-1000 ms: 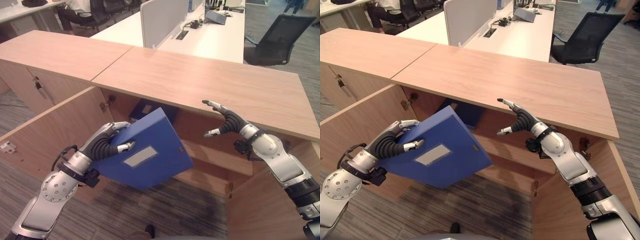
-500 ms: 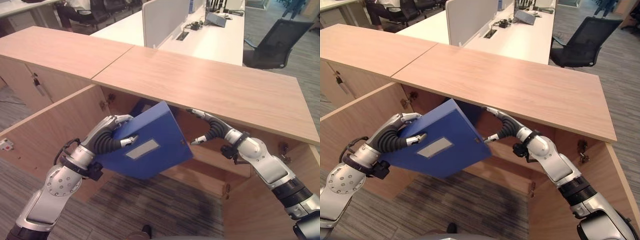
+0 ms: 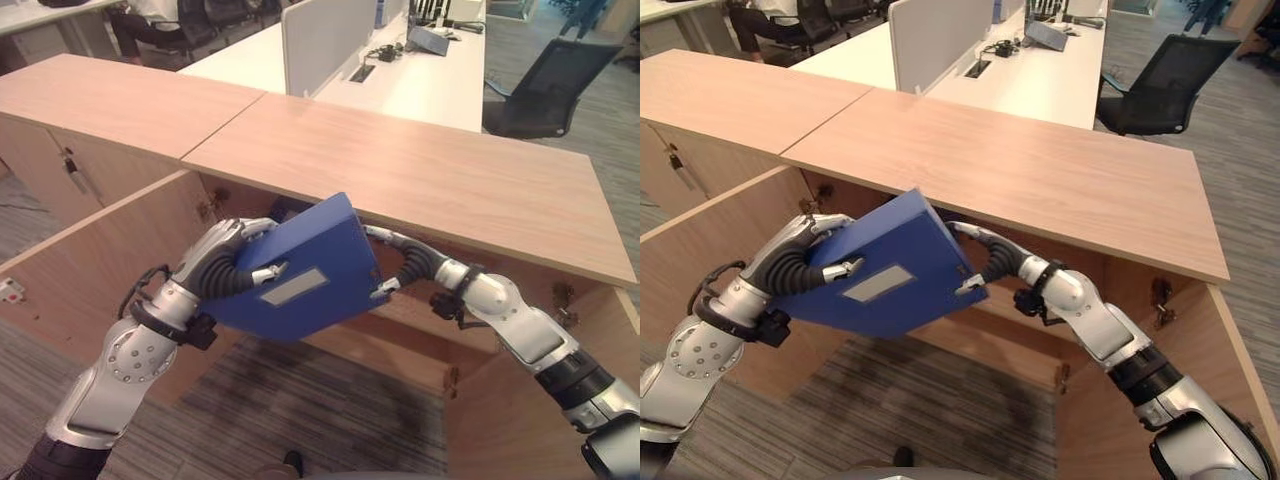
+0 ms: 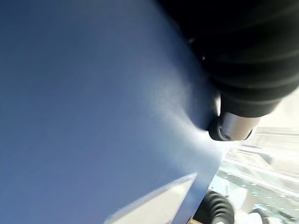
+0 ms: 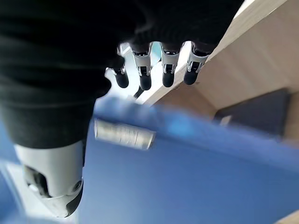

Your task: Put the empty folder in the office cabinet

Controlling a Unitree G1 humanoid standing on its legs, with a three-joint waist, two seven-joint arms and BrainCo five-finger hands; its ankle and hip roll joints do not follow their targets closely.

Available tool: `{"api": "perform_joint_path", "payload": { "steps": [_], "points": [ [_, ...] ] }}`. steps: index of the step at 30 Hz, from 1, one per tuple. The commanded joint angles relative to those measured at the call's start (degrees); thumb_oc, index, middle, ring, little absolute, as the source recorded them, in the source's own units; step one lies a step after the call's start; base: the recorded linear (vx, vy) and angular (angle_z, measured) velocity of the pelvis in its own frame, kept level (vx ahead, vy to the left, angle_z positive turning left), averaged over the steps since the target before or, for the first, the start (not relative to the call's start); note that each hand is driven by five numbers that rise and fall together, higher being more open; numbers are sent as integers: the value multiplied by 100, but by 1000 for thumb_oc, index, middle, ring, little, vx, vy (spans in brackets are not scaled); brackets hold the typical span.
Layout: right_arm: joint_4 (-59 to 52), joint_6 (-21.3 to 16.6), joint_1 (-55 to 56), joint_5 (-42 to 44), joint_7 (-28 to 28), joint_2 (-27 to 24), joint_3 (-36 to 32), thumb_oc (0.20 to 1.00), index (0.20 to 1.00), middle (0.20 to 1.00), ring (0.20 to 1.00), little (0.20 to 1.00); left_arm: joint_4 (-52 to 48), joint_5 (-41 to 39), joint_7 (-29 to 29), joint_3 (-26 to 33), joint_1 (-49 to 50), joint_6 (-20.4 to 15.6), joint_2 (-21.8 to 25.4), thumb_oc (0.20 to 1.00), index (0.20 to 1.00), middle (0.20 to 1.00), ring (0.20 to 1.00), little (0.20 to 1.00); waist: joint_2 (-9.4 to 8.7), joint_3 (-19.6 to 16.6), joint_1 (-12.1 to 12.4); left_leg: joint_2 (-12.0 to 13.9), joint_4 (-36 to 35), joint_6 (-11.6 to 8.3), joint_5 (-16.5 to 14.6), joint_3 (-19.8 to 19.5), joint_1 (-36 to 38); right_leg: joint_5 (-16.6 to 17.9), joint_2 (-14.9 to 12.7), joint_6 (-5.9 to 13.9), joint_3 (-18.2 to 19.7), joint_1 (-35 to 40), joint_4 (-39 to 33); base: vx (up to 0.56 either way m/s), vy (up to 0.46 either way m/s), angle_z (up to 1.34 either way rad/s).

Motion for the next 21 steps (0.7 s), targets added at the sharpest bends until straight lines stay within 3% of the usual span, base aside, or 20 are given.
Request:
{"api": "perform_joint_path", "payload": {
  "steps": [1,8,9,10,12,15,16,17,18,21],
  "points": [
    [-192,-242,-647,272,-4,205,291,1000,1000,1000,1000,1000,-275,-168,455,-189,-718,-383,-111,200,200,200,200,200,-223,-251,-49,183,31,-138,-755,-132,236,214,-431,419,-344,-89,1,0,0,0],
    [-2,-259,-845,40,3,521,687,1000,1000,1000,1000,1000,-359,-333,411,-787,-1378,-388,-246,200,200,200,200,200,-183,-263,-135,174,31,-131,-756,-143,233,227,-436,425,-340,-109,1,0,1,-1],
    [-96,-295,-893,603,126,202,597,1000,1000,1000,1000,1000,-409,-436,376,-835,-1478,-437,-243,200,200,200,200,200,-211,-270,-170,178,31,-143,-756,-133,237,232,-437,428,-329,-112,1,0,0,0],
    [-132,-282,-872,625,131,167,578,1000,1000,1000,1000,1000,-420,-444,369,-839,-1481,-432,-253,200,200,200,200,200,-204,-269,-159,177,31,-143,-755,-134,236,232,-438,428,-331,-113,1,0,0,0],
    [-864,-323,-860,766,341,-483,317,1000,1000,1000,1000,1000,-359,-480,244,-1037,-1592,-440,-260,200,200,200,200,200,-217,-296,-243,179,31,-150,-756,-109,241,231,-426,445,-309,-116,1,0,0,0],
    [-728,-269,-1022,1071,254,-330,480,1000,1000,1000,1000,1000,-483,-725,196,-1229,-1814,-451,-390,200,200,200,200,200,-222,-311,-240,179,31,-150,-758,-118,247,247,-429,451,-305,-119,1,2,-1,-1],
    [-234,-241,-1545,931,189,245,962,200,200,200,200,200,-473,-844,224,-1426,-1876,-505,-508,200,200,200,200,200,-222,-306,-182,184,31,-150,-765,-119,260,242,-426,437,-306,-105,1,2,-2,-8],
    [-218,-250,-1563,931,187,255,976,200,200,200,200,200,-471,-845,224,-1415,-1873,-507,-506,200,200,200,200,200,-223,-307,-193,182,31,-149,-761,-121,254,244,-428,438,-308,-110,1,-1,-4,-13],
    [462,-124,-1819,558,59,796,1311,200,200,200,200,200,-464,-885,375,-1547,-2142,-460,-614,200,200,200,200,200,-217,-316,-116,170,31,-139,-754,-151,238,238,-422,418,-324,-111,1,-11,-1,-6],
    [544,-100,-1882,520,257,1120,1614,200,200,200,200,200,-468,-822,465,-1612,-2375,-470,-677,200,200,200,200,200,-219,-304,-106,167,31,-142,-743,-173,216,229,-424,408,-339,-107,1,-15,-2,3]
  ]
}}
